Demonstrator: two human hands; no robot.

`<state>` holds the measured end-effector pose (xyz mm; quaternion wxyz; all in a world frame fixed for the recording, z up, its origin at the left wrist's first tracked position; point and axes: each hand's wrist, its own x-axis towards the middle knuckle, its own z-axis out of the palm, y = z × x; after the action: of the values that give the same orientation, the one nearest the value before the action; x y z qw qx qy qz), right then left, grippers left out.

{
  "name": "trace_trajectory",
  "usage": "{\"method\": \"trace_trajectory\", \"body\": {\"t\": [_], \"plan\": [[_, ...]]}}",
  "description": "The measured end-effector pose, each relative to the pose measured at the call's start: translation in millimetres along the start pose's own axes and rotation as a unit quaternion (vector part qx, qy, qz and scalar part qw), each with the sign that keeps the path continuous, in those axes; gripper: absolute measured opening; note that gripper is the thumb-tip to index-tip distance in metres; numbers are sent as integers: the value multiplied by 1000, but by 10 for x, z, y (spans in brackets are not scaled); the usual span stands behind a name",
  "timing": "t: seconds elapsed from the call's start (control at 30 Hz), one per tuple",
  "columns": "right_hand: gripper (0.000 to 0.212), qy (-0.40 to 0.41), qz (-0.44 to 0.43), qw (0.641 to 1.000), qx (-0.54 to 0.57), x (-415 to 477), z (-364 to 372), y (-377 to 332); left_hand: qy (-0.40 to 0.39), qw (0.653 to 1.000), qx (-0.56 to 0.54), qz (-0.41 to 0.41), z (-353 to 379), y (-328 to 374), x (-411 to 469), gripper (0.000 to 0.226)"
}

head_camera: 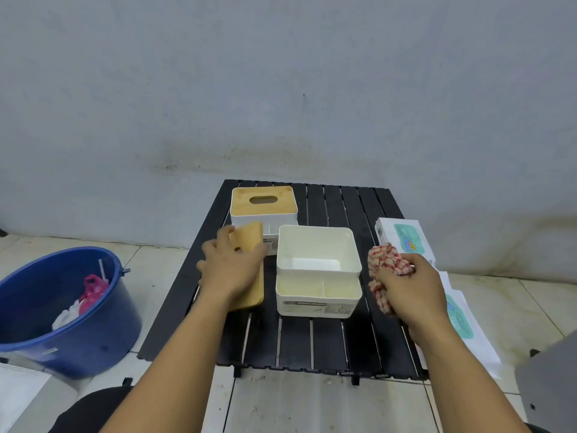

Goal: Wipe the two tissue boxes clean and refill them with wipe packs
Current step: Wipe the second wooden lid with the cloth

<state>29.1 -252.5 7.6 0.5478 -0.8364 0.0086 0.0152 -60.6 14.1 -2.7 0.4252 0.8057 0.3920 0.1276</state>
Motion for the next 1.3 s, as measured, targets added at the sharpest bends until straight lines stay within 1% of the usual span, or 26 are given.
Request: {"method": "trace_trajectory", "body": {"t": [0.03,0.07,0.13,0.17,0.2,0.27,0.33,0.4,0.43,0.53,0.6,0.67,0.73,0.8,0.9,1.0,1.03,1.1,1.17,1.23,1.3], "plan": [[20,-12,4,999,43,20,30,-36,-6,995,-95,25,-87,98,-20,83],[20,-29,8,996,88,25,69,-93,-20,980,-195,42,-150,188,-71,79],[23,-72,-14,987,141,34,183,-271,-71,927,-366,47,-225,337,-178,70],[25,-92,-37,984,146,43,247,-358,-107,897,-427,39,-239,391,-230,64],[27,-116,-64,981,146,41,314,-457,-136,871,-471,32,-234,452,-293,57],[26,-161,-105,974,119,20,454,-633,-173,835,-523,15,-183,569,-419,47],[17,-159,-140,975,63,4,595,-723,-203,812,-548,3,-78,650,-527,44],[21,-119,-170,978,12,-7,684,-731,-227,806,-547,9,46,672,-573,42],[24,-97,-169,981,9,-10,704,-721,-234,809,-540,14,94,675,-584,43],[35,-60,-158,984,50,-20,723,-719,-238,824,-514,23,213,649,-599,58],[38,-49,-183,979,70,-67,729,-817,-231,830,-507,24,275,644,-615,63],[34,-52,-225,969,83,-144,717,-939,-231,827,-513,18,303,656,-641,64],[30,-71,-257,958,105,-238,685,-1034,-229,821,-522,21,304,647,-633,52],[25,-98,-270,949,130,-340,664,-1061,-227,813,-535,24,265,641,-645,39],[21,-131,-284,941,128,-512,698,-1028,-211,798,-564,29,211,633,-625,42],[20,-146,-297,937,112,-683,757,-909,-195,773,-603,27,110,616,-548,55],[21,-158,-298,936,104,-731,770,-865,-190,769,-609,28,79,596,-515,57],[24,-175,-301,934,81,-786,775,-790,-181,766,-616,35,19,569,-470,50],[19,-165,-283,942,73,-754,755,-734,-182,762,-620,52,-12,551,-452,45],[11,-134,-237,959,71,-656,719,-698,-189,763,-614,72,-18,537,-460,51],[4,-88,-200,975,48,-503,683,-648,-200,774,-596,74,1,545,-512,65]]}}
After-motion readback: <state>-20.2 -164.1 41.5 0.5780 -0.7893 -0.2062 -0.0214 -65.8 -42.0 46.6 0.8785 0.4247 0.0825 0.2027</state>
